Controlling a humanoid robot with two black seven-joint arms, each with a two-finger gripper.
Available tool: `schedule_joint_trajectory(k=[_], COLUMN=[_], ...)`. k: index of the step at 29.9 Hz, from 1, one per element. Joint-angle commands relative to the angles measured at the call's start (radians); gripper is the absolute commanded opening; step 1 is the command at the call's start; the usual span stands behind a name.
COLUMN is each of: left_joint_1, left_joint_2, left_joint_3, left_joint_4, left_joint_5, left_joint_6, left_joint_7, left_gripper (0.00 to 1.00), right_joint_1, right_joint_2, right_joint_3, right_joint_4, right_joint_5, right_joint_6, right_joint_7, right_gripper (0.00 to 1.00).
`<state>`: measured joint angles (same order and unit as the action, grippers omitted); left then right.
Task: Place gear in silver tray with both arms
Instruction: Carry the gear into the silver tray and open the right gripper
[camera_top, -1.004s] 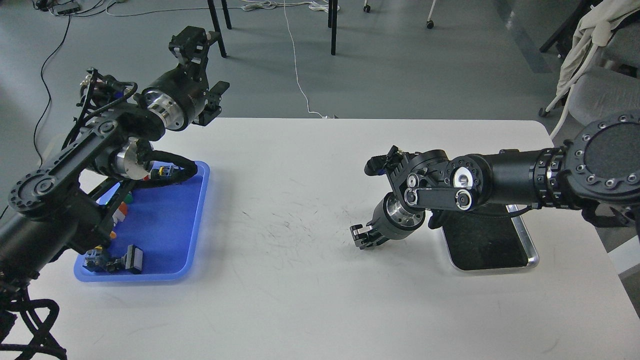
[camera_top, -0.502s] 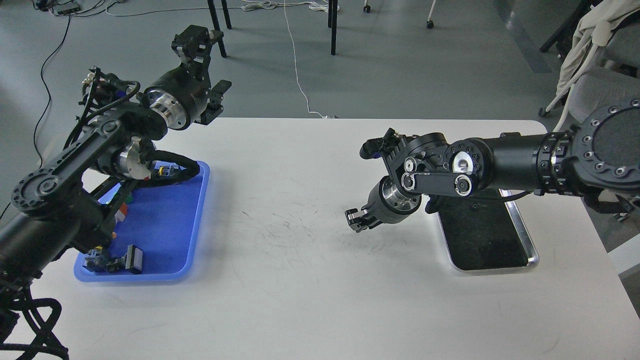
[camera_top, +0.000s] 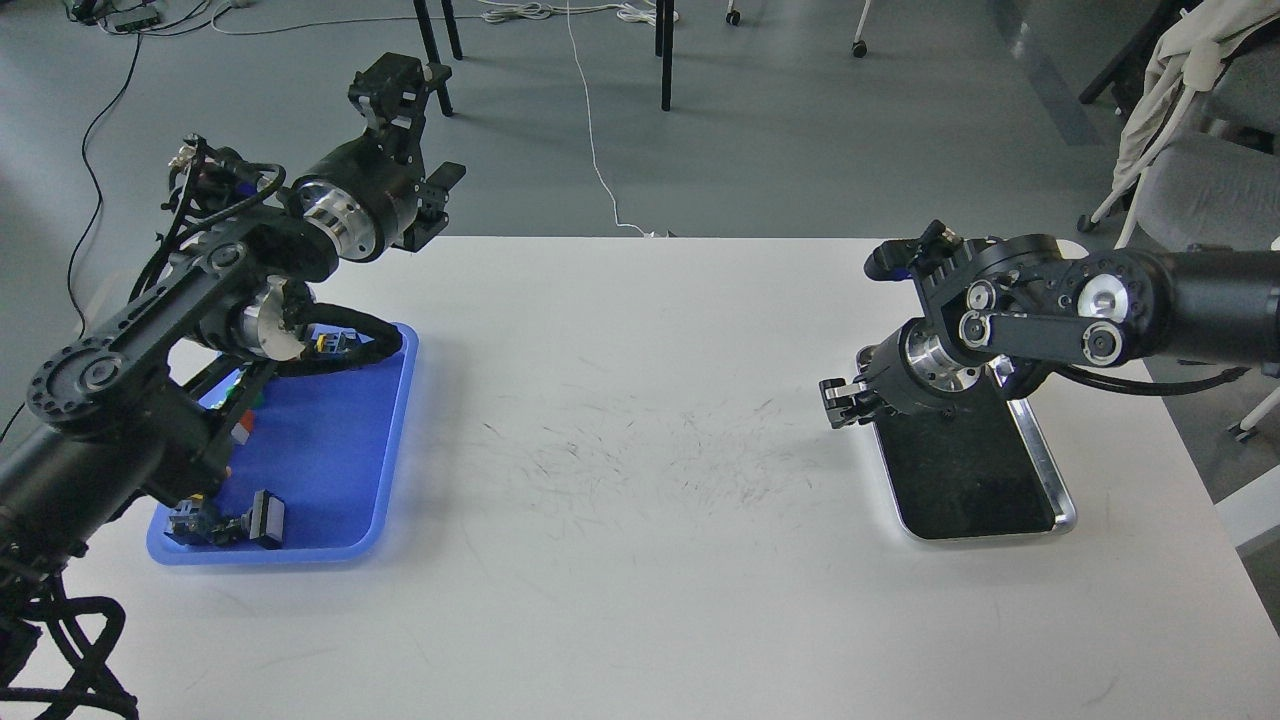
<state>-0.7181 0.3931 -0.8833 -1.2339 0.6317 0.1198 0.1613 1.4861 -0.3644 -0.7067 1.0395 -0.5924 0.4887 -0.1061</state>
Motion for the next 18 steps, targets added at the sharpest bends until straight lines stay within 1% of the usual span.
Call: schedule_joint_trajectory(k=[1, 7, 11, 14, 18], left_joint_1=[-0.001, -0.001, -0.001, -0.001, -0.001], left_joint_2=[-0.002, -0.007, -0.007, -0.007, -0.007], left_joint_3=[0.004, 0.007, 0.009, 0.009, 0.009], left_joint_4=[0.002, 0.002, 0.002, 0.002, 0.002], left_joint_5=[0.0, 0.0, 0.0, 0.0, 0.0], left_joint_6=[0.0, 0.001, 0.001, 0.001, 0.001], left_joint_7=[0.001, 0.001, 0.001, 0.001, 0.001], left_gripper=[0.98, 0.98, 0.98, 0.98, 0.98], right_joint_1=[-0.047, -0.099, -0.104, -0.101, -0.101], right_joint_2=[-0.03, -0.034, -0.042, -0.067, -0.068], right_joint_3=[0.016, 0.016, 0.023, 0.073, 0.113], right_joint_4=[0.007, -0.032, -0.042, -0.039, -0.033], right_joint_5=[-0.027, -0.093, -0.096, -0.093, -0.093], right_joint_6=[0.0, 0.0, 0.0, 0.0, 0.0], right_joint_7=[0.0, 0.0, 0.0, 0.0, -0.001], right_gripper=[0.02, 0.02, 0.02, 0.02, 0.02])
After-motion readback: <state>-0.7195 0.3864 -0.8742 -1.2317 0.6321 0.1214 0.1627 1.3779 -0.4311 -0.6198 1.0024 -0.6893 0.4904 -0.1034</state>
